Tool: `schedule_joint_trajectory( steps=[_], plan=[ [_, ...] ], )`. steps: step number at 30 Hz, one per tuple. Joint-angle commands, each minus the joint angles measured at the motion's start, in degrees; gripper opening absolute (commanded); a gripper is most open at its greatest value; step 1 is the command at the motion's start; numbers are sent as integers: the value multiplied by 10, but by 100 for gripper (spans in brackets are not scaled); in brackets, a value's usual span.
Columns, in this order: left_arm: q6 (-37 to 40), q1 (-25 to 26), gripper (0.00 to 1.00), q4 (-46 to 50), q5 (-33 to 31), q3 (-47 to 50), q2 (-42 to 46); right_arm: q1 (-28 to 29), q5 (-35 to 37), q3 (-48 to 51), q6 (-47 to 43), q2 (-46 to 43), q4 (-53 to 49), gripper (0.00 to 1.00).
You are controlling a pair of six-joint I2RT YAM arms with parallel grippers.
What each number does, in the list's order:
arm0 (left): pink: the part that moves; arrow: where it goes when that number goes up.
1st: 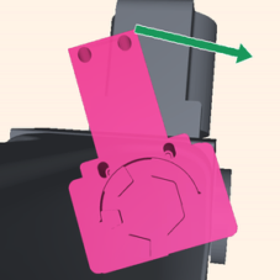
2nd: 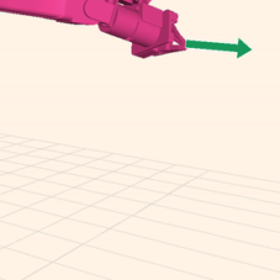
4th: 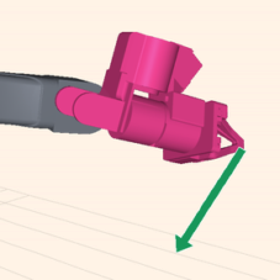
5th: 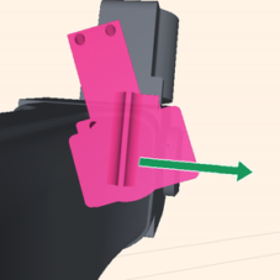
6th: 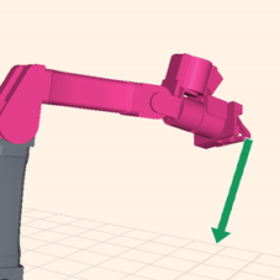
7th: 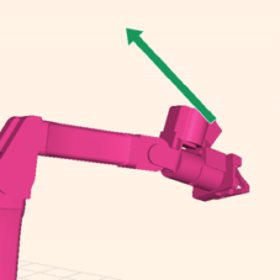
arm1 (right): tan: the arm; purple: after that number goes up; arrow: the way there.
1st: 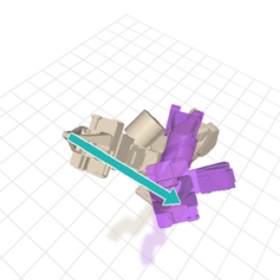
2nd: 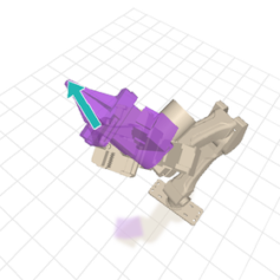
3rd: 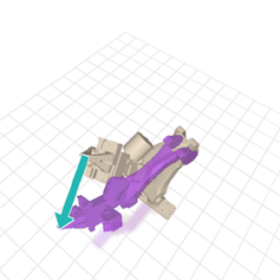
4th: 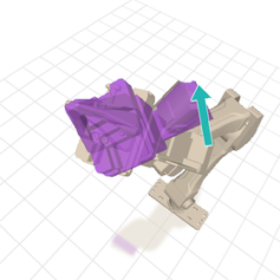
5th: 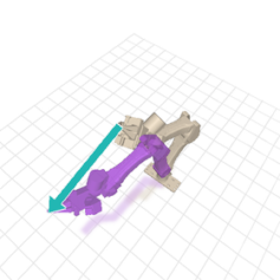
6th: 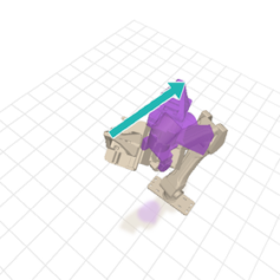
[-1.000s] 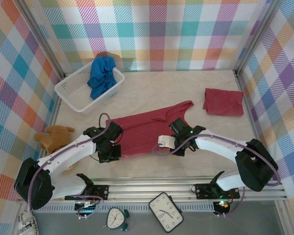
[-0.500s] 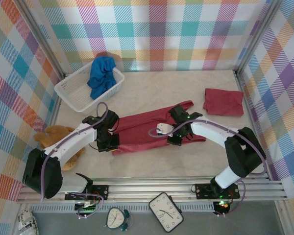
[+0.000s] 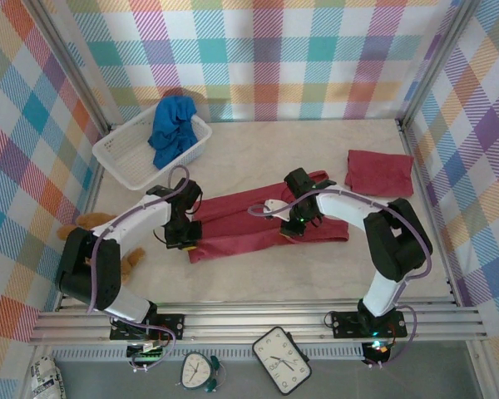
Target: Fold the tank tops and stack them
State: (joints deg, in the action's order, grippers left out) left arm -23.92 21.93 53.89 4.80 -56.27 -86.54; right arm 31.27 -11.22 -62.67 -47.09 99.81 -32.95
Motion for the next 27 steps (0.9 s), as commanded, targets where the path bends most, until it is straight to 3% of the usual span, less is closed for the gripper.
schedule_joint_trajectory(
  steps=[1, 5, 7, 9, 13, 17, 22, 27],
  plan=[
    [17, -5, 3, 9, -17, -6, -9, -3, -21, -13, -7, 15, 5, 19],
    [19, -7, 5, 12, -44, -10, -27, -2, -15, -23, 1, 31, 10, 23],
    [17, -7, 16, 10, -54, -11, -32, -1, -2, -26, 5, 33, 12, 25],
    [17, -7, 20, 10, -55, -11, -35, -2, 5, -22, 9, 27, 20, 27],
    [15, -6, 37, 24, -63, -10, -20, -4, 43, -12, 25, -7, 16, 39],
    [8, 0, 45, 47, -66, -12, 23, -7, 40, 22, 25, -75, 9, 50],
    [-19, 22, 51, 49, -38, -4, 61, -24, 96, 55, 48, -134, -20, 54],
    [-63, 87, 51, -20, 4, 7, 65, -26, 161, 111, 61, -196, -52, 55]
  ],
)
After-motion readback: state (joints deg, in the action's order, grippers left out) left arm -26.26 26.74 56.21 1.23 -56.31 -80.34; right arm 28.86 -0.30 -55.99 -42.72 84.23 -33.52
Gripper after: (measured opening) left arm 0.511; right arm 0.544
